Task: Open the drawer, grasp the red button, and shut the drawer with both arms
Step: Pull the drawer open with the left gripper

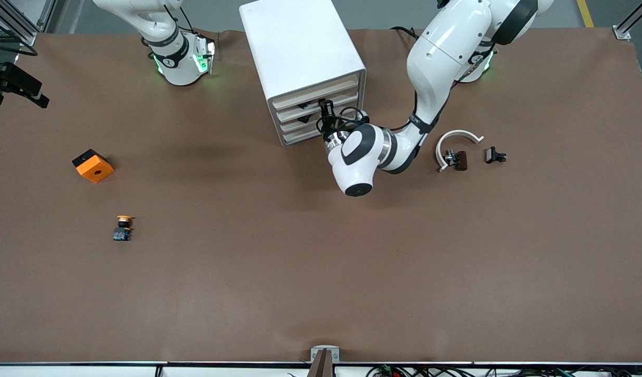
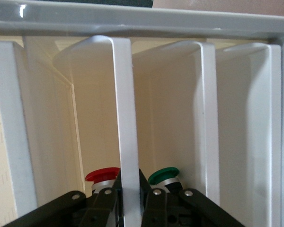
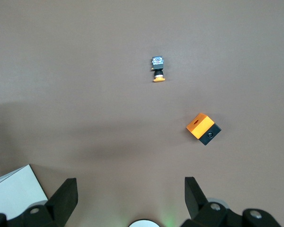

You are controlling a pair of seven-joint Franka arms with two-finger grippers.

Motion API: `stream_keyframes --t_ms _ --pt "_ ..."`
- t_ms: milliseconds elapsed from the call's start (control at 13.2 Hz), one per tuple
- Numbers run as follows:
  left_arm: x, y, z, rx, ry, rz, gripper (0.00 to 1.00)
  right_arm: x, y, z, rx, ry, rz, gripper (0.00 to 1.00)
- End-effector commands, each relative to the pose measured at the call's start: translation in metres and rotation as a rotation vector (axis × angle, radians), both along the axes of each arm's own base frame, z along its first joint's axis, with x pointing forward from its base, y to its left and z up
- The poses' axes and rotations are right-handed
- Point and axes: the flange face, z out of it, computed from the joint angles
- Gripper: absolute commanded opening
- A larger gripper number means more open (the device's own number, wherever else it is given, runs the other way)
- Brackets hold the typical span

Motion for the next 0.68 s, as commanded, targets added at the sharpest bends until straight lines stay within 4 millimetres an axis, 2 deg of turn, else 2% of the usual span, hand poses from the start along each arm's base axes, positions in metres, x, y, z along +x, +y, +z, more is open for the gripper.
stream_keyframes --t_ms 0,76,227,303,605 --pt "0.019 0.01 -0.009 0.0 -0.025 0.024 0.0 0.031 -0.005 -0.026 -0.007 0.053 -0.021 1.0" --pt "0.027 0.014 -0.01 -0.002 -0.034 0.035 0.0 0.039 -0.007 -0.037 -0.006 0.073 -0.016 1.0" --pt "0.045 0.02 -0.009 0.004 -0.058 0.062 0.0 0.049 -0.006 -0.039 -0.013 0.048 -0.011 1.0" --pt "0.052 0.023 -0.009 0.003 -0.073 0.071 0.0 0.067 -0.002 -0.06 -0.021 0.056 -0.001 1.0" --pt "0.086 0.038 -0.002 0.001 -0.132 0.123 0.0 0.076 0.017 -0.058 -0.081 0.051 0.045 1.0"
